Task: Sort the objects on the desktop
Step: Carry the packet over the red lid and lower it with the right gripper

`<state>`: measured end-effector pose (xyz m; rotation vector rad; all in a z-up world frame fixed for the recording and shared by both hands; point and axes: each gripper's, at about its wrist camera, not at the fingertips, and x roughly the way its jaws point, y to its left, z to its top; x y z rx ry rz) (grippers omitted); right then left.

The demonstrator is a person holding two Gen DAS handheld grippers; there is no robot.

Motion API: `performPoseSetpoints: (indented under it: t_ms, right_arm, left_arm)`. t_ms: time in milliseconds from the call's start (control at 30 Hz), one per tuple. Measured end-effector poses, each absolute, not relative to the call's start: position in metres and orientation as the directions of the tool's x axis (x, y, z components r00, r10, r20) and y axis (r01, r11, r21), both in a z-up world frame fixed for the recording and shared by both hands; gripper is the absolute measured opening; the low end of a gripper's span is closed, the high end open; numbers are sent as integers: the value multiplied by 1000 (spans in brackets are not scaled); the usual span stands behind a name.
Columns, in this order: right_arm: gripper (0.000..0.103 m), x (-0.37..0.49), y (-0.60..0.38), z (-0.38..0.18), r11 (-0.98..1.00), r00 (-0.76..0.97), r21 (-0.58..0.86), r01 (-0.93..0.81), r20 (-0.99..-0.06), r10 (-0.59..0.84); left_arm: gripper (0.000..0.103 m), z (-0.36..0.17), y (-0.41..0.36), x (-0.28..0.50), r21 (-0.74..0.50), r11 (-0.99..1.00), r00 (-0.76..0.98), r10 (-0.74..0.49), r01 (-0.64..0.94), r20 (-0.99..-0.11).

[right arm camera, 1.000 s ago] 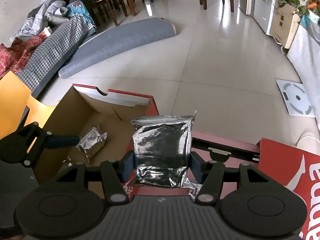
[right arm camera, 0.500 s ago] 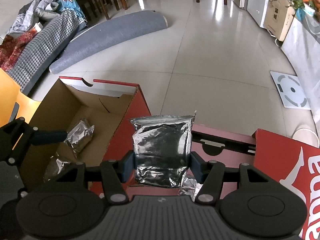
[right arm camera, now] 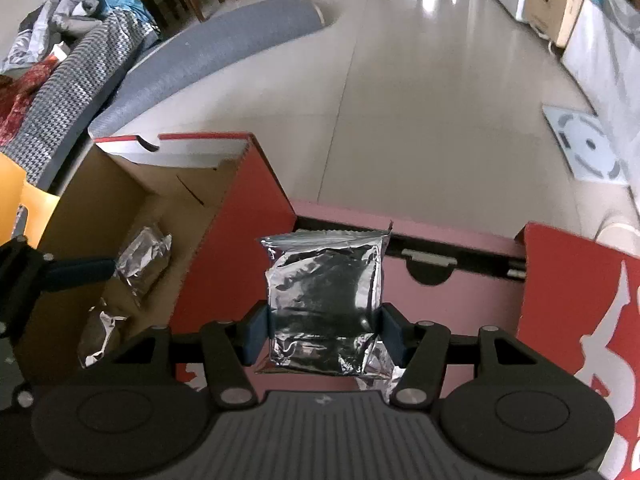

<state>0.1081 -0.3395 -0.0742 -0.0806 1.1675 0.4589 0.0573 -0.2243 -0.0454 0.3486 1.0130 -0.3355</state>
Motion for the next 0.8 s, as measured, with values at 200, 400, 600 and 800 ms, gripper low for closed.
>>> performPoseSetpoints:
  t_ms: [200,400,600,800]
  right_arm:
    - [58,115,-337,-91,903,284,185,-388,-908,308]
    - [58,122,-334,-105,905,281,185,-384,-910,306]
    - [58,130,-331,-119,899,256,223,-376,-908,332]
    - [59,130,-330,-119,900,243,207,-384,-918,315]
  left_arm:
    - [103,-47,-224,58,124,897,480,-106,423,-871]
    - [103,-50,-222,60,116,902,467,-103,415,-878]
    - [103,-51,-222,60,111,905,460,-101,411,-882]
    - [103,-52,-221,61,111,908,458,-96,405,-884]
